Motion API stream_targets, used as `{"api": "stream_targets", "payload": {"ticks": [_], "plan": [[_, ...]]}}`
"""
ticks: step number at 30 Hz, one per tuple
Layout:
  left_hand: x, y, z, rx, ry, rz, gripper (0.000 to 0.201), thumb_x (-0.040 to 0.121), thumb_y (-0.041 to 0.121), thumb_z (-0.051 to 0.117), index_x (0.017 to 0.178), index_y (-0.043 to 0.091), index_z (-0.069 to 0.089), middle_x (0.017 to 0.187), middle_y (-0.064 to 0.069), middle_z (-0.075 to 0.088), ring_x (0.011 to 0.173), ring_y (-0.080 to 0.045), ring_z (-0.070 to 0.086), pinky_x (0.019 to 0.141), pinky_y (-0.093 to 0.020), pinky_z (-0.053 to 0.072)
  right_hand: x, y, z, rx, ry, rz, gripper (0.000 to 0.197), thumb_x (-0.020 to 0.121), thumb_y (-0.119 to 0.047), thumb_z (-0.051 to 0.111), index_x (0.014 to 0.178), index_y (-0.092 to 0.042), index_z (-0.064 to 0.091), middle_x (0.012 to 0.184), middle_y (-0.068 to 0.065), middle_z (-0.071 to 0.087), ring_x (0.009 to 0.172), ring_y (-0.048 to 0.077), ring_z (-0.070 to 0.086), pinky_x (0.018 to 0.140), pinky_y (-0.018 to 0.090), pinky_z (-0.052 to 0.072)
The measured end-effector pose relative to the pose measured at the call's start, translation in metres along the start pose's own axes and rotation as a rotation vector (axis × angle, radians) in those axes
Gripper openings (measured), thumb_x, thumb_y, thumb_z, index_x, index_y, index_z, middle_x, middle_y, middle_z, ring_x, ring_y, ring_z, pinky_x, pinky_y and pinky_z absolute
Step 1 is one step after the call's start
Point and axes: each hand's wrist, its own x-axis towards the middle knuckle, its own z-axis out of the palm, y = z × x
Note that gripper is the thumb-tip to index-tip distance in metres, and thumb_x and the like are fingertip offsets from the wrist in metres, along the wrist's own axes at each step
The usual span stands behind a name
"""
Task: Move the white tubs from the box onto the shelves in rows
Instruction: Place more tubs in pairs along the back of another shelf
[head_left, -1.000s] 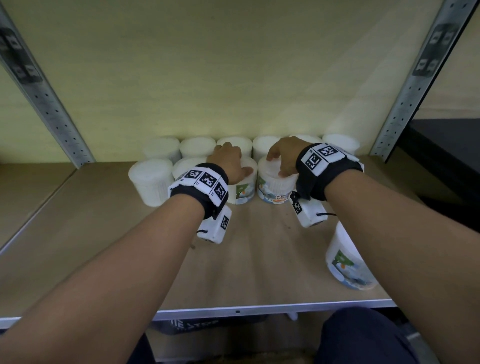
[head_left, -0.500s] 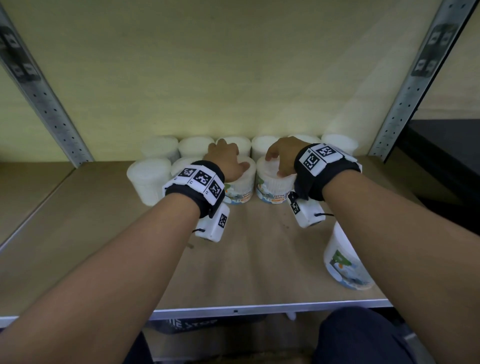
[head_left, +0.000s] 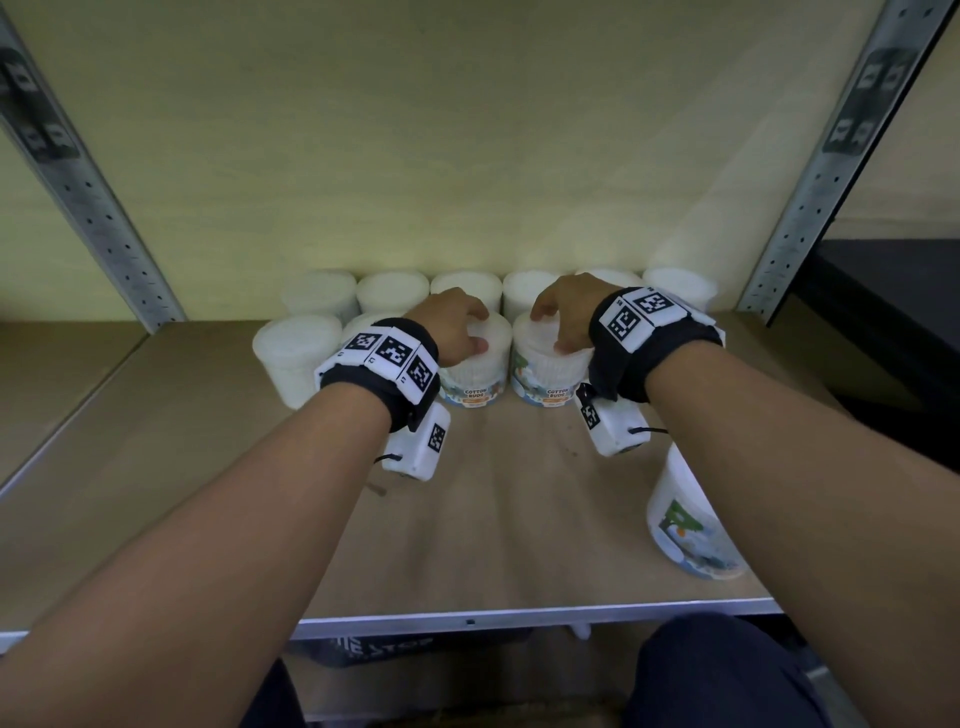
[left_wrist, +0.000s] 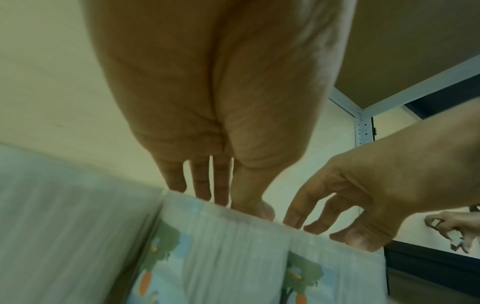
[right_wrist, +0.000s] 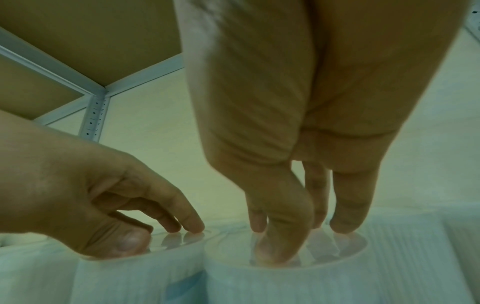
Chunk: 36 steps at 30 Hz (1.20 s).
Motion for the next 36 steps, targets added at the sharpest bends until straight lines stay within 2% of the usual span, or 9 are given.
{"api": "stream_targets", "payload": {"ticks": [15, 22, 29, 33, 36], "plan": [[-0.017, 0.004, 0.001, 0.050, -0.051, 0.027, 0.053, 0.092, 0.027, 0.057, 0.142, 0.015, 0.042, 0.144, -0.009, 0.039, 0.132, -0.027, 0.042, 0.108, -0.034, 0.035, -0.020, -0.013, -0.002, -0.038, -0.067, 0.008, 0.056, 0.083, -0.005, 0.065, 0.137, -0.014, 0.051, 0.138, 0.010, 0.052, 0.123, 0.026, 0.053, 0.098, 0.029, 0.044], [-0.053, 0.010, 0.002, 0.081, -0.063, 0.049, 0.053, 0.091, 0.029, 0.060, 0.139, 0.014, 0.044, 0.141, -0.010, 0.042, 0.128, -0.027, 0.045, 0.106, -0.033, 0.036, -0.056, -0.023, 0.001, -0.049, -0.080, -0.006, 0.055, 0.082, -0.003, 0.066, 0.135, -0.012, 0.052, 0.139, 0.011, 0.051, 0.125, 0.026, 0.052, 0.098, 0.029, 0.044], [-0.098, 0.019, 0.004, 0.064, -0.074, 0.056, 0.052, 0.090, 0.029, 0.060, 0.138, 0.015, 0.045, 0.139, -0.010, 0.042, 0.127, -0.026, 0.045, 0.105, -0.032, 0.036, -0.097, -0.035, 0.005, -0.075, -0.088, -0.023, 0.056, 0.080, -0.009, 0.070, 0.133, -0.013, 0.053, 0.136, 0.010, 0.054, 0.122, 0.027, 0.054, 0.098, 0.031, 0.045], [-0.121, 0.023, 0.005, 0.048, -0.080, 0.080, 0.050, 0.089, 0.028, 0.062, 0.136, 0.016, 0.047, 0.140, -0.008, 0.043, 0.127, -0.024, 0.045, 0.105, -0.031, 0.035, -0.123, -0.039, 0.008, -0.101, -0.110, -0.036, 0.059, 0.082, -0.014, 0.071, 0.136, -0.015, 0.049, 0.138, 0.008, 0.052, 0.124, 0.026, 0.052, 0.102, 0.033, 0.045], [-0.137, 0.027, 0.006, 0.049, -0.080, 0.100, 0.049, 0.089, 0.028, 0.062, 0.134, 0.015, 0.048, 0.140, -0.006, 0.043, 0.127, -0.023, 0.044, 0.105, -0.030, 0.035, -0.142, -0.039, 0.010, -0.098, -0.108, -0.042, 0.058, 0.083, -0.017, 0.070, 0.137, -0.018, 0.048, 0.136, 0.007, 0.053, 0.122, 0.026, 0.053, 0.098, 0.032, 0.045]]}}
